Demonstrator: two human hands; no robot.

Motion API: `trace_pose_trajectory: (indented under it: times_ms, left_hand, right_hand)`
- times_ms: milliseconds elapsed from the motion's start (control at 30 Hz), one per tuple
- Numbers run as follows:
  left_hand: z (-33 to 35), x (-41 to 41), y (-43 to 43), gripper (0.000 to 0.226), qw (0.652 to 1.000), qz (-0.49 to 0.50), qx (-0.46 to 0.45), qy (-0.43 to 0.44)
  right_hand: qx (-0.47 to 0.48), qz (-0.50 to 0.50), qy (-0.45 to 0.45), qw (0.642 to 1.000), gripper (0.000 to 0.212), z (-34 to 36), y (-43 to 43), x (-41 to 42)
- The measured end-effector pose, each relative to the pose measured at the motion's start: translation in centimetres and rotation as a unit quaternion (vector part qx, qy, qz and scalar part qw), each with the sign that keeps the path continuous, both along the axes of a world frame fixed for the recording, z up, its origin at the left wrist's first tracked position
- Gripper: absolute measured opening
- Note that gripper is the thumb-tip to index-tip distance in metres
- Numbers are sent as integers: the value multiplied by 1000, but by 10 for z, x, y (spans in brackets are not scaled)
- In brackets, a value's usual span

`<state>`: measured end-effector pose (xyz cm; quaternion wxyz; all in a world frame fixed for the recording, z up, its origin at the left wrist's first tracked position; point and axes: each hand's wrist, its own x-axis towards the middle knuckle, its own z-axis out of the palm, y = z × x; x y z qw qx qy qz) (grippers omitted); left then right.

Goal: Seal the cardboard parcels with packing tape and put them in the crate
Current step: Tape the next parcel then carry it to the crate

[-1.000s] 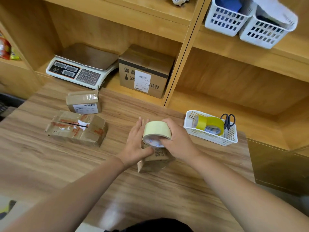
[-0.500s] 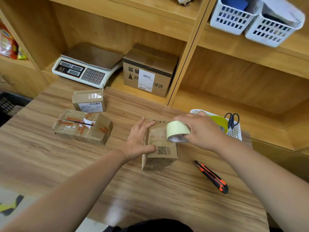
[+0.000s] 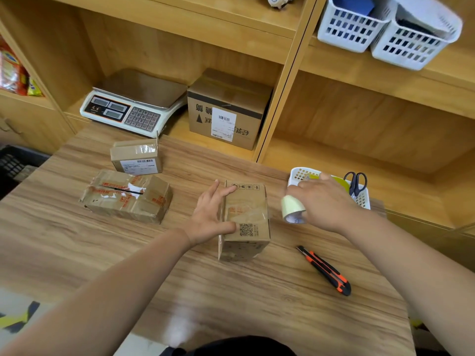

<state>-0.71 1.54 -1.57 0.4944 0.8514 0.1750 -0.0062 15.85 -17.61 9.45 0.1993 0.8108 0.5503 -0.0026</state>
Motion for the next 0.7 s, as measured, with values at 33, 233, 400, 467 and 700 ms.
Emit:
trace_pose_trajectory:
  times_ms: [33, 233, 400, 467, 700]
  left_hand:
    - [0, 0, 0, 84, 1000, -4, -3, 1]
    - [3, 0, -3, 84, 1000, -2, -19, 9]
    - [6, 0, -4, 88, 1000, -1, -24, 12]
    - [7, 0, -4, 88, 1000, -2, -26, 14]
    - [8, -1, -4, 84, 1000, -5, -26, 12]
  right_hand:
    - [4, 0, 1, 1000, 36, -3, -3, 3]
    - [9, 11, -26, 1000, 32, -15, -4, 7]
    - [-4, 6, -37, 999, 31, -22, -5, 3]
    - [-8, 8, -36, 999, 32, -25, -4, 1]
    - [-17, 1, -19, 1000, 40, -41, 2, -8]
